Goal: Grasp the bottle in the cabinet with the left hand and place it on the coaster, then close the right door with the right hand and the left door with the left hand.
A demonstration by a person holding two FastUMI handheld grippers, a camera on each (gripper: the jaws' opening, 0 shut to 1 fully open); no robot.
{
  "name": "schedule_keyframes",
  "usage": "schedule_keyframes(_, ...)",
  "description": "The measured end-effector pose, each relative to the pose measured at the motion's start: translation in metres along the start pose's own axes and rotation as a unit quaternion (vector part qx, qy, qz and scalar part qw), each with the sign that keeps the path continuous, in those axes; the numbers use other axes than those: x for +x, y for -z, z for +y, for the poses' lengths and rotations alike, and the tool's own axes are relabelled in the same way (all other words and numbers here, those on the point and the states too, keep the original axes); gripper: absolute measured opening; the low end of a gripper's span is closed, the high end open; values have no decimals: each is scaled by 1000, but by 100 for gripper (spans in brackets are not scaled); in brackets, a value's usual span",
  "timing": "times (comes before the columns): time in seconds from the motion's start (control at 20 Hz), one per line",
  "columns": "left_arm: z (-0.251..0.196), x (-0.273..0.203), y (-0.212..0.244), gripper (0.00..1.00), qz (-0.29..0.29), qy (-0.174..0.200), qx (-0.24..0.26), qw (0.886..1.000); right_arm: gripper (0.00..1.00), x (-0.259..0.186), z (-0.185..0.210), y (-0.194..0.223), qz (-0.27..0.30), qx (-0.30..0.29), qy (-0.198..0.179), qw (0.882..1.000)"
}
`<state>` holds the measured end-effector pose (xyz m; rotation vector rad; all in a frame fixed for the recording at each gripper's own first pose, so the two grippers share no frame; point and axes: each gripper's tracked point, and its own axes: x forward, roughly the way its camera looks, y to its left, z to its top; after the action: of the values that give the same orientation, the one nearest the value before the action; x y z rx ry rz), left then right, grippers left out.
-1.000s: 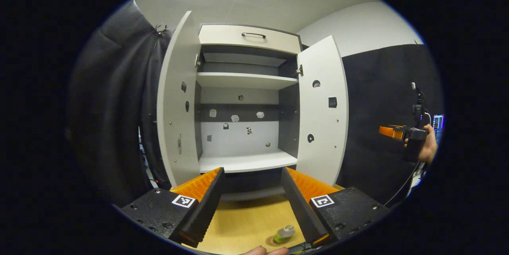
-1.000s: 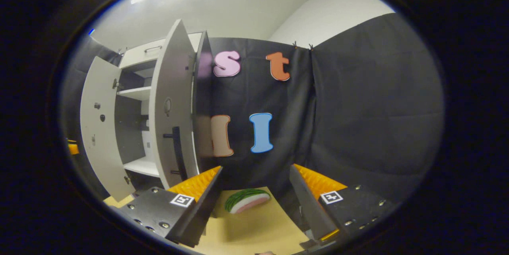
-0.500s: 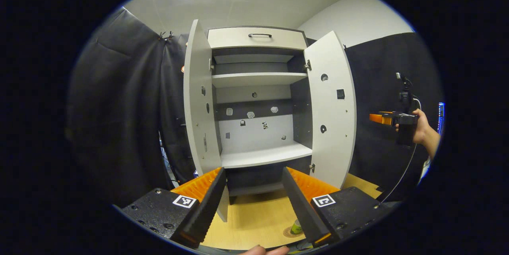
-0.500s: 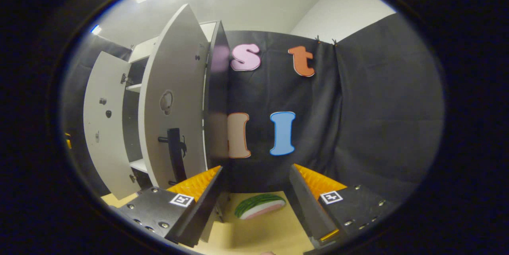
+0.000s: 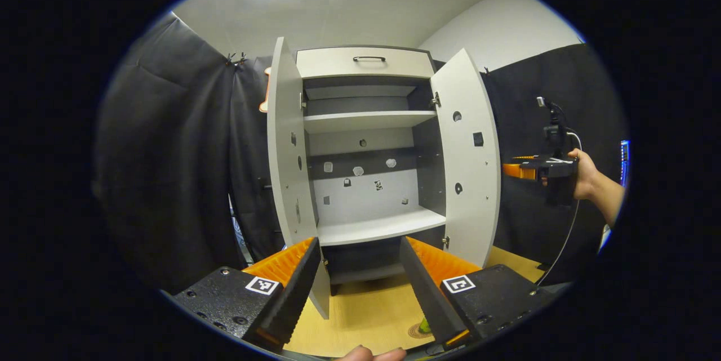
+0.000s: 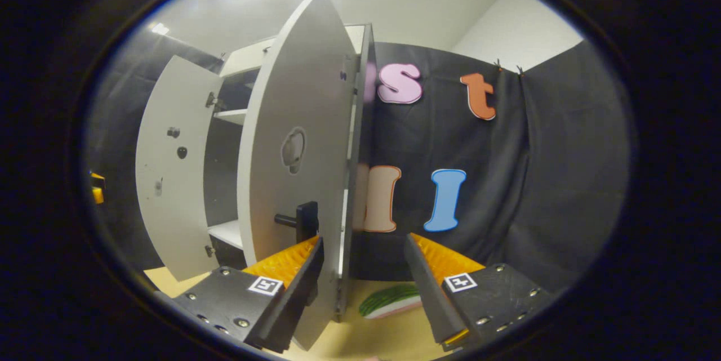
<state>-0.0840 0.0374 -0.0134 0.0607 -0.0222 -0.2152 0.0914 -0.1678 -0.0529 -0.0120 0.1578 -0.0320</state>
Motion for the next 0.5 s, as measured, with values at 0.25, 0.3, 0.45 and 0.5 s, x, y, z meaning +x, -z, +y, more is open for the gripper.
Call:
schedule_keyframes(0.25,-1,17,6,90,1,12,-19,1000,89,1,17,1,4,21,11,1000)
schedule_keyframes(0.3,0,18,7,90,2,12,-17,1000,89,1,18,1,6,24,17,1000)
schedule_keyframes(0.45,6,17,13,90,5,13,-13,1000,89,3,22,-1,2,25,33,999)
schedule_keyframes(0.5,8,16,14,90,7,11,-11,1000,86,4,23,-1,2,28,41,999)
